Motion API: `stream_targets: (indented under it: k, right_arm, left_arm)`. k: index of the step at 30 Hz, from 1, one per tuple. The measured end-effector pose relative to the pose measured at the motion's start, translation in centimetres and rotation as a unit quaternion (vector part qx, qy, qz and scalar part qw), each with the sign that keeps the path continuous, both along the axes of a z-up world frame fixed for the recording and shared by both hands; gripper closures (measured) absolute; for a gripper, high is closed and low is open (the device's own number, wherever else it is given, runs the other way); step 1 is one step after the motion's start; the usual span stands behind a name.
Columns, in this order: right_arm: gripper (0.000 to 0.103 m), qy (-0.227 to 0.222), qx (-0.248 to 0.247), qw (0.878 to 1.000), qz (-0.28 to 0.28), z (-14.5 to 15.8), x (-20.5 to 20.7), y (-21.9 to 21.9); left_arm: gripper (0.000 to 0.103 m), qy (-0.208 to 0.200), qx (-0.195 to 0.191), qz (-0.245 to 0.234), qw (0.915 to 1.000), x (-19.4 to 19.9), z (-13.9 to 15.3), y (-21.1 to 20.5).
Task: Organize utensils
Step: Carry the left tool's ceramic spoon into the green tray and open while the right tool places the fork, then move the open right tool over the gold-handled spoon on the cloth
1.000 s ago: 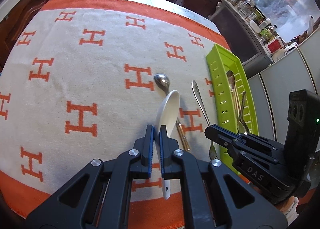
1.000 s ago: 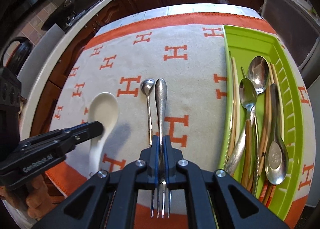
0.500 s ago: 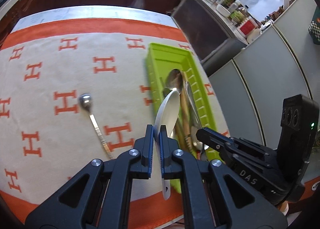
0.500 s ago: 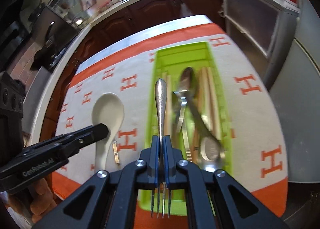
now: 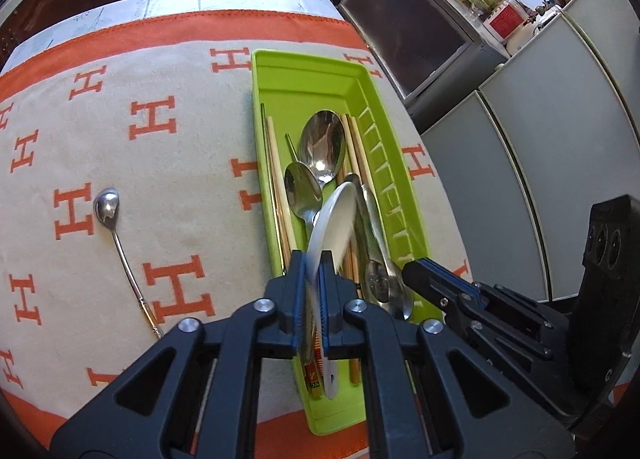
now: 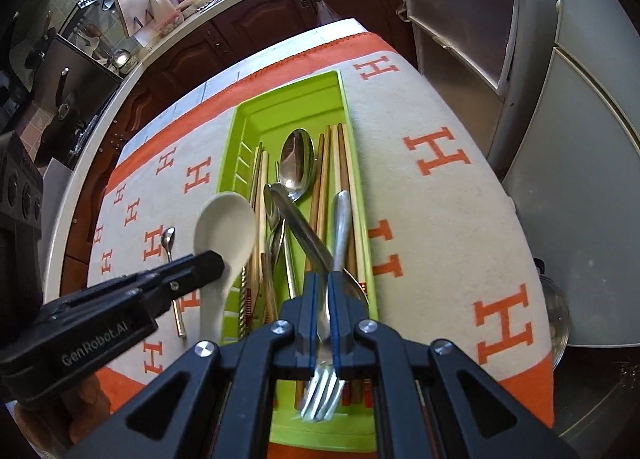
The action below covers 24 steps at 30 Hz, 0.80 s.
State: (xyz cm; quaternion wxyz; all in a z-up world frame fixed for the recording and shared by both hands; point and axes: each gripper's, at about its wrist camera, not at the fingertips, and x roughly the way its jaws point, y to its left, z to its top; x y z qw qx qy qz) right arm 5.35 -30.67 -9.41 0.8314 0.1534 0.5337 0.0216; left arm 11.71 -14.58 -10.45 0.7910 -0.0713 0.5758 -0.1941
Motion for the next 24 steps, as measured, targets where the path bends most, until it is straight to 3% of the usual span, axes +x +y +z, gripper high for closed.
stream_targets:
  k: [6,12,16,24]
  right_arm:
    - [0.097,-0.009,0.011,1.000,0.001,0.5,-0.7,0.2]
    - [0.097,-0.012,0.022,1.000,0.007,0.7,-1.8,1.0]
    - [0.097,-0.013,0.025,0.999,0.016,0.8,-2.8,2.1]
    - [0.097,-0.018,0.014,0.999,0.044,1.5,-3.5,4.6]
  left_arm:
    - [0.094,-0.017,0.016,-0.020,0.9995,-1.9,1.0,0.4]
    - [0.081,-0.034,0.027,-0.017,0.9989,-3.8,2.3,2.7]
    - [0.073,-0.041,0.031,0.003,0.9987,-4.8,2.8,5.3]
    - [0.072,-0.048,0.059,0.051,0.9958,-5.9,2.4,10.5]
